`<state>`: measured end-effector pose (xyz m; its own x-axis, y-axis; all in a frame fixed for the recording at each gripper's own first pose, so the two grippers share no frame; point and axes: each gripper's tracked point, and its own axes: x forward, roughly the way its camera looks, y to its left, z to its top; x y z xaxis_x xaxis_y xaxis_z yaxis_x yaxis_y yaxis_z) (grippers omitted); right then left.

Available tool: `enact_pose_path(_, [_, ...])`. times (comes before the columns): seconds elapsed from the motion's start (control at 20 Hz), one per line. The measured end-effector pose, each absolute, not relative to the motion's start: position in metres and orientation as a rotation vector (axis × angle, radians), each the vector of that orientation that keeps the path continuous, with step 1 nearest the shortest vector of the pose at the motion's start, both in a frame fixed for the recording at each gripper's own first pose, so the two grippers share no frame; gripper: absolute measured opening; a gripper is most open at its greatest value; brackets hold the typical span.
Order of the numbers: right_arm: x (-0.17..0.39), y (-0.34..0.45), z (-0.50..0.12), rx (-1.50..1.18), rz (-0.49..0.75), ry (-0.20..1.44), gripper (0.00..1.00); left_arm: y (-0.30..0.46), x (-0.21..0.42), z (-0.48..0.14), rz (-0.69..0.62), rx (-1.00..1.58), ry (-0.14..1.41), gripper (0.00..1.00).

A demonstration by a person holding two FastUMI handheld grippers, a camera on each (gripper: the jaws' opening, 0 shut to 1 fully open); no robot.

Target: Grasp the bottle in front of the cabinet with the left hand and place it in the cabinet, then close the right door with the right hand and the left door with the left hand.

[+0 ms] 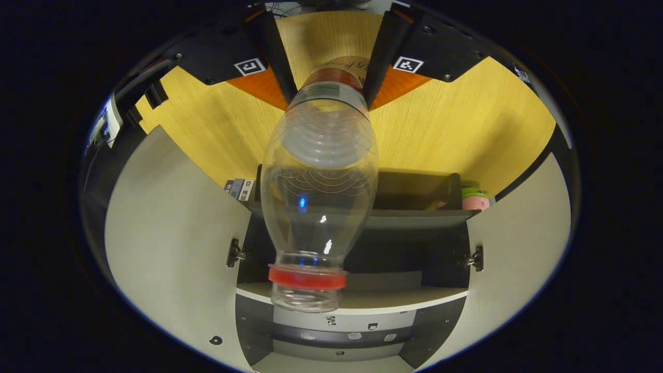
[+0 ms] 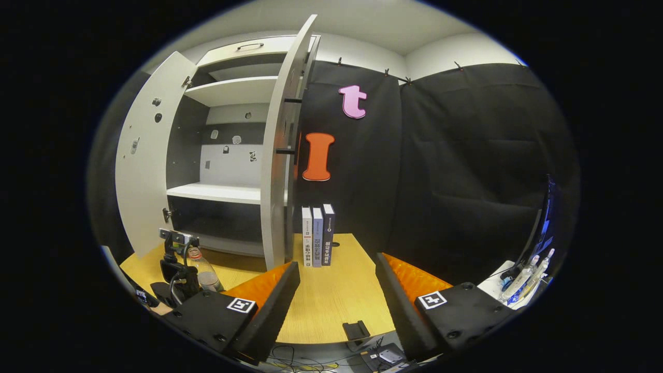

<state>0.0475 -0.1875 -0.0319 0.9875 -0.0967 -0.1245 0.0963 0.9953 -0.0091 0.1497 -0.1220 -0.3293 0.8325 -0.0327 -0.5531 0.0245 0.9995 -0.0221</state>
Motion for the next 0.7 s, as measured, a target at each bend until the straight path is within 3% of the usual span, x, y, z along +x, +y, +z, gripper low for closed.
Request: enact_pose_path(0.7, [0.061, -0.150, -0.037, 0.046, 0.013, 0.113, 0.98, -0.093, 0.163, -0.152, -0.069, -0.093, 0.542, 0.75])
